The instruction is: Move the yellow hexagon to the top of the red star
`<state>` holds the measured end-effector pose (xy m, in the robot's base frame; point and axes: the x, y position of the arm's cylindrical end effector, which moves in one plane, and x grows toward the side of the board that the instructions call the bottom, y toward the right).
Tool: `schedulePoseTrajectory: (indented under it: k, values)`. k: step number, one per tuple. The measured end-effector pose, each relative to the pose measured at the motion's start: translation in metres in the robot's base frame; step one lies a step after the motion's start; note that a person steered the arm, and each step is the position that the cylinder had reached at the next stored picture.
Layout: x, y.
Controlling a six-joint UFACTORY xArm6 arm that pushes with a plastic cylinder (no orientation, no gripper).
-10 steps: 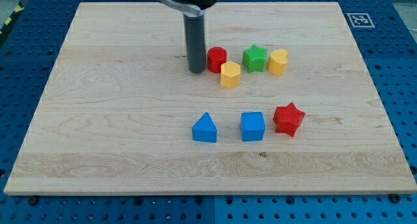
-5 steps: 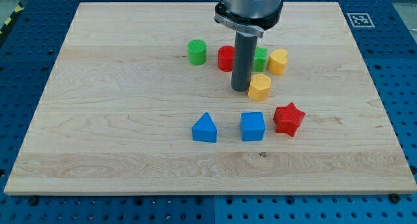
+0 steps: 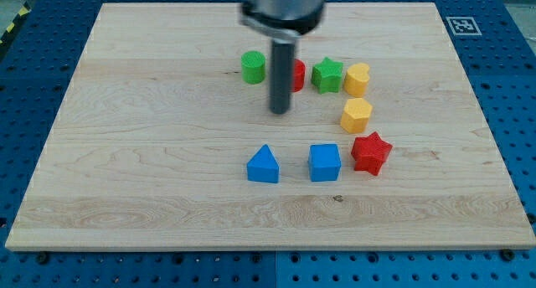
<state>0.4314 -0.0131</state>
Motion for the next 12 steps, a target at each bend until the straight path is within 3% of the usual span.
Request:
schedulePoseTrajectory:
  k: [1, 2, 4, 6, 12]
  values:
    - [0.012, -0.077]
    - [0.055, -0.105]
    - [0.131, -0.091]
    - [0.131, -0.020]
    - [0.115, -0.017]
